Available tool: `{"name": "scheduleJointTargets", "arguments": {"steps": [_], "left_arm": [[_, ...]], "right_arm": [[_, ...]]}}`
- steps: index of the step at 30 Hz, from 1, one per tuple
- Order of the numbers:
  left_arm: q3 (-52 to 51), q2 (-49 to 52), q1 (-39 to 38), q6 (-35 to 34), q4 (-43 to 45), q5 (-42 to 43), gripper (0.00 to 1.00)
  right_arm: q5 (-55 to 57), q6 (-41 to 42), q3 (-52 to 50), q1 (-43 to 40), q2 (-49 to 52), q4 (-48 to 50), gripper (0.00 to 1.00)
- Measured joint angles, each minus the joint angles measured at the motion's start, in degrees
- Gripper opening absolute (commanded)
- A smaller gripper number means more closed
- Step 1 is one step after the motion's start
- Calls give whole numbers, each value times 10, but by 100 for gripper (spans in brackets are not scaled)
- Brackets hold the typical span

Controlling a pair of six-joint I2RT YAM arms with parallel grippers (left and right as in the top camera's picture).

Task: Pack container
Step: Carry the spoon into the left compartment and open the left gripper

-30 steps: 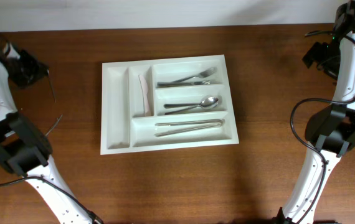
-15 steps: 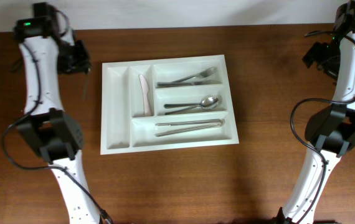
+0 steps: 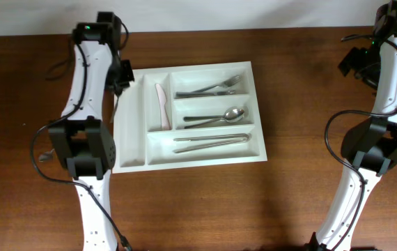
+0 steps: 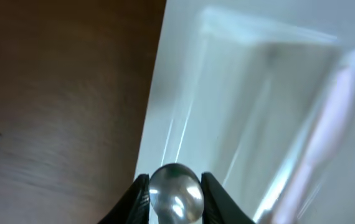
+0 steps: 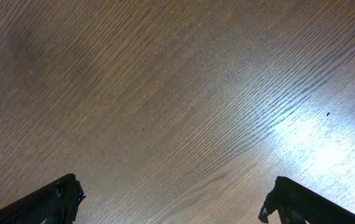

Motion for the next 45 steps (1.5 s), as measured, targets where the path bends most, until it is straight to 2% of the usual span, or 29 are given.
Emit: {"name": "scheduleJointTargets", "arguments": {"steps": [5,8,9,14,15,17,18,19,23,27,31,35,41,45], "left_arm": [[-72,0,-1,-19,28,-3,2],[-80,-4,-1,-22,33,-2,2],[-80,-4,-1,-23,33,-3,6],[-81,-5,-2,-28,33,-1,42],[-82,-5,-2,-27,34,1,46],[-83,-5,-2,-31,34,8,44],[-83,-5,-2,-31,34,8,38],[-83,-5,-2,-33,34,7,36],[-83,-5,-1,-31,32,6,38],[-83,-5,-1,-30,33,9,47],[-67,-5,2,-29,22,17,48],[14,-1,24,-29,-12,24,48],[202,-3,90,-30,-93,24,48],[262,-4,123,-44,-133,17,48]], "right_arm": [[0,0,0,0,0,0,99],[0,1,0,0,0,0,99],[0,0,0,0,0,0,99],[0,0,0,0,0,0,99],[0,0,0,0,0,0,99],[0,0,0,0,0,0,99],[0,0,0,0,0,0,99],[0,0,0,0,0,0,99],[0,0,0,0,0,0,99],[0,0,0,0,0,0,99],[0,0,0,0,0,0,99],[0,0,0,0,0,0,99],[0,0,0,0,0,0,99],[0,0,0,0,0,0,99]]}}
